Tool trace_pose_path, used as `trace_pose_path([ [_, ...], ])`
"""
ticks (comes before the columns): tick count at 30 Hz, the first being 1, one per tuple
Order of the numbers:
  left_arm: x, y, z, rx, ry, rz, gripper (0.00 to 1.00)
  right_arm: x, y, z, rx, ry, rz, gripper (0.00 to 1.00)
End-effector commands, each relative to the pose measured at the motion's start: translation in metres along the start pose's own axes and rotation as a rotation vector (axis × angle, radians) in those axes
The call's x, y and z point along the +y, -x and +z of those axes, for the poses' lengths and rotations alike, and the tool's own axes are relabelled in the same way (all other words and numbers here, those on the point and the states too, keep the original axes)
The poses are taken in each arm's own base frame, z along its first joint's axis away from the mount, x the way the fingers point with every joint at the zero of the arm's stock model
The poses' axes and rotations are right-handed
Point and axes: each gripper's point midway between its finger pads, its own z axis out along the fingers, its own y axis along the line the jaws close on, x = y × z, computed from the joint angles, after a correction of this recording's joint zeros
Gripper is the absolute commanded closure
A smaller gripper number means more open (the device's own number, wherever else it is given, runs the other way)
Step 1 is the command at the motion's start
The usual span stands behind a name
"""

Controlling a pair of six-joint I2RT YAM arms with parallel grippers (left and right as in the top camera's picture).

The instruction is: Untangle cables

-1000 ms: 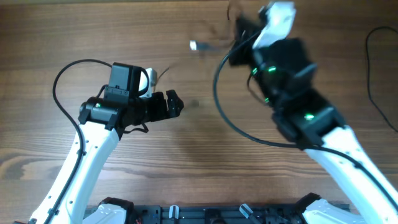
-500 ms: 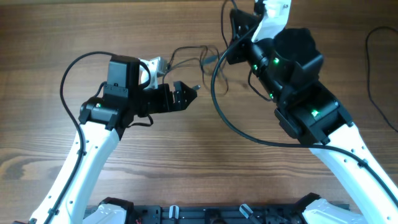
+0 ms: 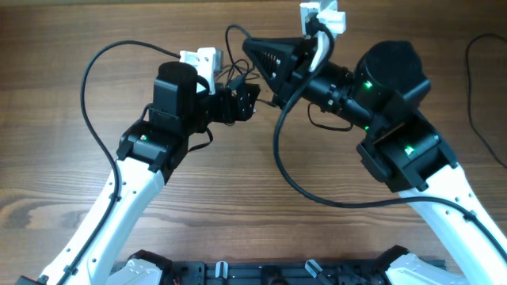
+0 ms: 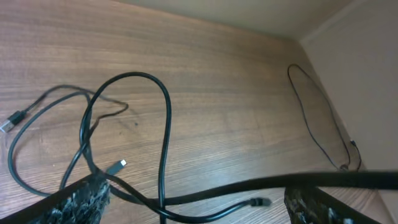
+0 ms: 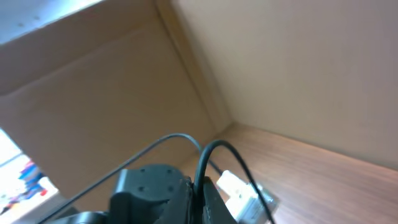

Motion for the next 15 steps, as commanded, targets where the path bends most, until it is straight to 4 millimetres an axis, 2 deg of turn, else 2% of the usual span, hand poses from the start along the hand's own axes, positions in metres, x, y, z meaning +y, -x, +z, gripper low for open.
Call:
trace_pose_path([
  [1,0.034,-0.025,0.027,0.090,0.121,-0.026,0.11,0.072,0.056,-0.050,-0.164,0.191,-0.018,0.96],
  [3,0.045,-0.046,0.047,0.165,0.146,-0.043,0.14,0.091,0.087,-0.080,-0.299,0.191,-0.067,0.96],
  [5,0.054,-0.069,0.065,0.237,0.165,-0.051,0.14,0.094,0.106,-0.103,-0.397,0.135,-0.081,0.96],
  [8,0.064,-0.101,0.085,0.335,0.192,-0.059,0.15,0.098,0.137,-0.153,-0.580,0.000,-0.153,0.95],
  [11,0.072,-0.120,0.092,0.398,0.216,-0.071,0.15,0.077,0.155,-0.200,-0.718,-0.248,-0.184,0.96],
  [12,0.074,-0.123,0.091,0.411,0.222,-0.073,0.16,0.060,0.154,-0.220,-0.742,-0.389,-0.174,0.96],
  [15,0.074,-0.125,0.090,0.418,0.225,-0.075,0.16,0.037,0.145,-0.230,-0.713,-0.539,-0.178,0.96],
])
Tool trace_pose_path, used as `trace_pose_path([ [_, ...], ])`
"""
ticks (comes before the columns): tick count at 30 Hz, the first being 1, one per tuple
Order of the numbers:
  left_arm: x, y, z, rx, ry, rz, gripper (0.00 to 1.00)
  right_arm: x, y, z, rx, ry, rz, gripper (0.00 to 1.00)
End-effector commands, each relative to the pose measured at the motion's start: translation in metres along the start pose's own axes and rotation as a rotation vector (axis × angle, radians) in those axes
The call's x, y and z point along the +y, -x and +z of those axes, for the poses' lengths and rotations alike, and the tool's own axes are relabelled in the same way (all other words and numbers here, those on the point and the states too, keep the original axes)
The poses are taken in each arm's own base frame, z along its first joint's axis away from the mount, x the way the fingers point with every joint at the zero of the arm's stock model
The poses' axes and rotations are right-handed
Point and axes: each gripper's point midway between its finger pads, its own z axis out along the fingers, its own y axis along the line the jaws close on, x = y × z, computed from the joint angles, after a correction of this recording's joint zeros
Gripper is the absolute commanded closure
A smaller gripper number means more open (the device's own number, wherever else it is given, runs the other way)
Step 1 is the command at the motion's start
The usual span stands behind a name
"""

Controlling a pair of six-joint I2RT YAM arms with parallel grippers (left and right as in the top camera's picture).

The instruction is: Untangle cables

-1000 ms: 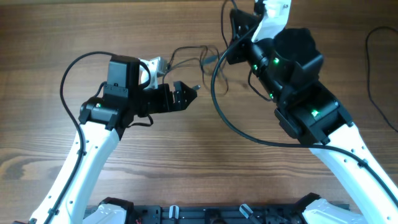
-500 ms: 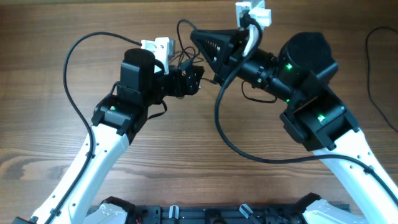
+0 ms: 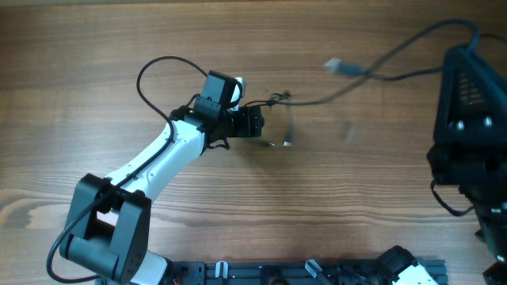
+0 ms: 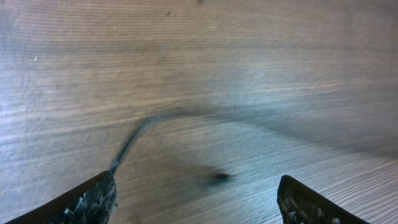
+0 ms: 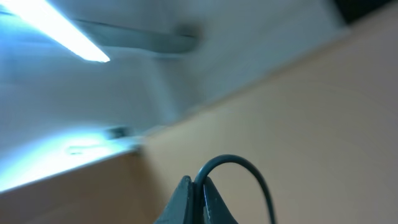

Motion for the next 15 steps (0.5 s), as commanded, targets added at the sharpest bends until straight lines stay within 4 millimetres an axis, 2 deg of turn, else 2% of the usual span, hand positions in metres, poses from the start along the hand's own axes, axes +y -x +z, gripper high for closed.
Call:
trace_pose_path([
  [1,0.006,-0.001,0.001,0.004,0.025,-0.005,0.16,-0.049,0.006,-0.011,-0.038,-0.281,-0.102,0.96],
  [4,0.009,-0.007,0.001,0.029,0.039,-0.012,0.15,-0.079,0.011,-0.023,-0.066,-0.467,-0.141,0.96],
  [7,0.023,-0.011,-0.001,0.043,0.103,-0.025,0.15,-0.105,0.038,-0.048,-0.145,-0.693,-0.228,0.96],
  [9,0.041,-0.016,-0.004,0.051,0.194,-0.050,0.16,-0.113,0.059,-0.066,-0.179,-0.808,-0.290,0.96],
  [11,0.071,-0.019,-0.012,0.039,0.335,-0.158,0.16,-0.116,0.076,-0.080,-0.203,-0.889,-0.330,0.96],
  [12,0.087,-0.022,-0.018,0.038,0.396,-0.223,0.16,-0.116,0.081,-0.083,-0.201,-0.903,-0.350,0.96],
  [15,0.113,-0.027,-0.028,0.055,0.445,-0.348,0.16,-0.117,0.078,-0.083,-0.176,-0.908,-0.375,0.96],
])
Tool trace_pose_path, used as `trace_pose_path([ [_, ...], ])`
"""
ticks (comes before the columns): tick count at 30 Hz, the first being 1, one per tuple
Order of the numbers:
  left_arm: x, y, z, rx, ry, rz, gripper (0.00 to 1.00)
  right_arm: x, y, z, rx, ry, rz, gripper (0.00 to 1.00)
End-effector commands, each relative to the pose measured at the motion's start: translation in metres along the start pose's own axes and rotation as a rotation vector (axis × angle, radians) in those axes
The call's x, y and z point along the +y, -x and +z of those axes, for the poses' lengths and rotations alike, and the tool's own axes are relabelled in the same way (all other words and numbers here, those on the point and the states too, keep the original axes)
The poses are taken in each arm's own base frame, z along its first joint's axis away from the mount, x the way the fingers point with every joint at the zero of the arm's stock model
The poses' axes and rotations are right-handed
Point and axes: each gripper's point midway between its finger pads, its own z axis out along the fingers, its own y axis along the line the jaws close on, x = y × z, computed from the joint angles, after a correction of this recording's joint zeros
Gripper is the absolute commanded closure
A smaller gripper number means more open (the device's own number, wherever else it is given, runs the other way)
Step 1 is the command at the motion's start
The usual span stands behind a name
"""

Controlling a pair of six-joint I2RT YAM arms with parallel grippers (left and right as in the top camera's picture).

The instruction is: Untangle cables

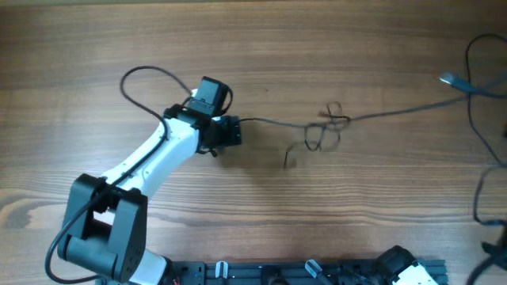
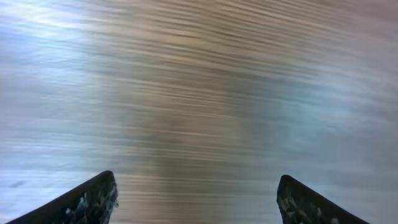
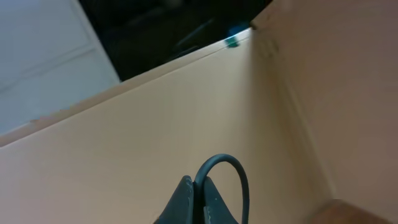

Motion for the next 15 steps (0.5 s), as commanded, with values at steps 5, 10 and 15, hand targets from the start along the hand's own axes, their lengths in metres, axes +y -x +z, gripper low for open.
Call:
trace_pose_path([
  [5,0.063,0.010,-0.002,0.010,0.134,-0.250,0.17,-0.017,-0.007,-0.004,0.042,-0.076,-0.134,0.96],
  [10,-0.002,0.005,-0.005,0.102,-0.226,-0.110,0.17,0.034,-0.083,-0.004,0.285,0.188,-0.158,0.96],
  [15,-0.070,-0.017,-0.031,0.157,-0.601,0.207,0.17,0.155,-0.175,-0.042,0.581,0.823,-0.182,0.96],
])
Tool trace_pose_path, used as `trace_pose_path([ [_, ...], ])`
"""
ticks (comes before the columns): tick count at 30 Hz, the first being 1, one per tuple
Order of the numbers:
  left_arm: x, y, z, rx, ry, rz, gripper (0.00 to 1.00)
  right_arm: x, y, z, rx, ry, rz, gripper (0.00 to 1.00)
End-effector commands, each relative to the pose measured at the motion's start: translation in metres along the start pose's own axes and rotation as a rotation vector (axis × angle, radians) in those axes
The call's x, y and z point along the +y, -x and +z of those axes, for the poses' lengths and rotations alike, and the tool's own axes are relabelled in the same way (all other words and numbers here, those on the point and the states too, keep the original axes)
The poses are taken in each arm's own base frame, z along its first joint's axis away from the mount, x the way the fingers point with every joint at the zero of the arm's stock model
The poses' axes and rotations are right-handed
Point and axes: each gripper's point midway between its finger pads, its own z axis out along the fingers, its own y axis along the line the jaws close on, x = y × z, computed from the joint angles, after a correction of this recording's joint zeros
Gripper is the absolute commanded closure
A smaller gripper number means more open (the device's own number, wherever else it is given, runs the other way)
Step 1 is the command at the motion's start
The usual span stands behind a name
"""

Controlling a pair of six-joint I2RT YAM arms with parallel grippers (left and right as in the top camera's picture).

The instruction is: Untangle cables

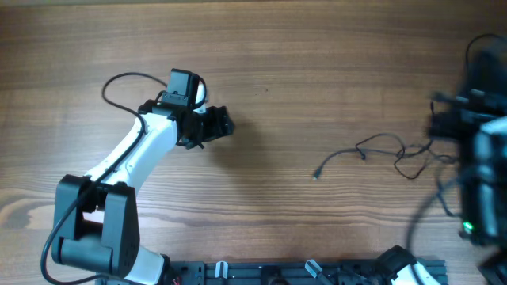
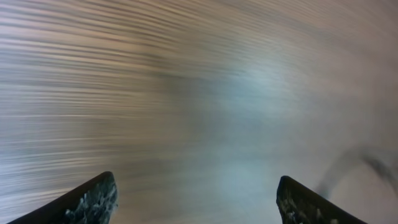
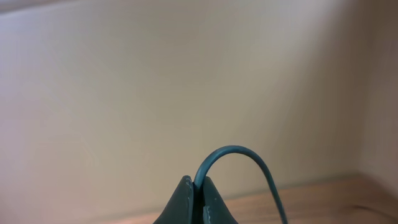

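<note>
A thin black cable (image 1: 400, 154) lies in a loose tangle at the right of the wooden table, its free end (image 1: 317, 174) pointing toward the middle. My right arm (image 1: 479, 158) shows blurred at the right edge, beside the tangle. In the right wrist view my right gripper (image 3: 198, 185) is shut on a dark cable (image 3: 249, 152) that arcs up out of the fingers and down to the right. My left gripper (image 1: 218, 124) sits at the centre left, far from the tangle. In the blurred left wrist view it (image 2: 196, 182) is open, with only wood between the fingers.
Another thin black cable (image 1: 473, 47) curves along the table's far right edge. The left arm's own lead (image 1: 119, 79) loops behind its wrist. A black rail (image 1: 277, 273) runs along the front edge. A beige wall (image 3: 186, 74) fills the right wrist view.
The cable was stretched from beside the left gripper to the right edge, knotted in the middle. Now it lies bunched at the right. The left gripper has shifted left, and the right arm is back in view.
Both grippers were close together at the back middle among tangled cables, the right one shut on a cable. Then the right arm was far right with the cable trailing in the air. Then the cable lay stretched across the table, and now bunched at the right.
</note>
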Motion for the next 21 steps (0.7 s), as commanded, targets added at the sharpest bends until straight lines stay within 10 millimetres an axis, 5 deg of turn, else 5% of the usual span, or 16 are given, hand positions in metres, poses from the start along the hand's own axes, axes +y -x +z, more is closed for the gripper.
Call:
trace_pose_path([
  [1,-0.060,-0.034,-0.002,0.123,-0.294,0.287,0.18,0.131,-0.053,0.016,0.187,0.646,-0.049,0.96],
  [4,-0.078,-0.048,0.005,0.136,-0.311,0.418,0.21,0.177,-0.062,0.029,0.170,0.857,-0.049,0.96],
  [7,-0.101,-0.050,0.012,0.086,-0.324,0.532,0.20,0.188,-0.032,0.039,0.019,0.877,-0.024,0.96],
  [14,-0.153,-0.045,0.012,-0.044,-0.426,0.692,0.20,0.184,0.046,0.012,-0.173,0.924,0.161,0.96],
  [17,-0.165,-0.038,0.009,-0.096,-0.455,0.727,0.16,0.177,0.055,-0.002,-0.190,0.927,0.163,0.96],
  [18,-0.168,-0.036,0.008,-0.112,-0.462,0.734,0.01,0.175,0.057,-0.006,-0.193,0.927,0.164,0.96],
  [21,-0.166,-0.032,0.009,-0.118,-0.442,0.693,0.00,0.168,0.066,-0.016,-0.229,0.913,0.136,0.96],
])
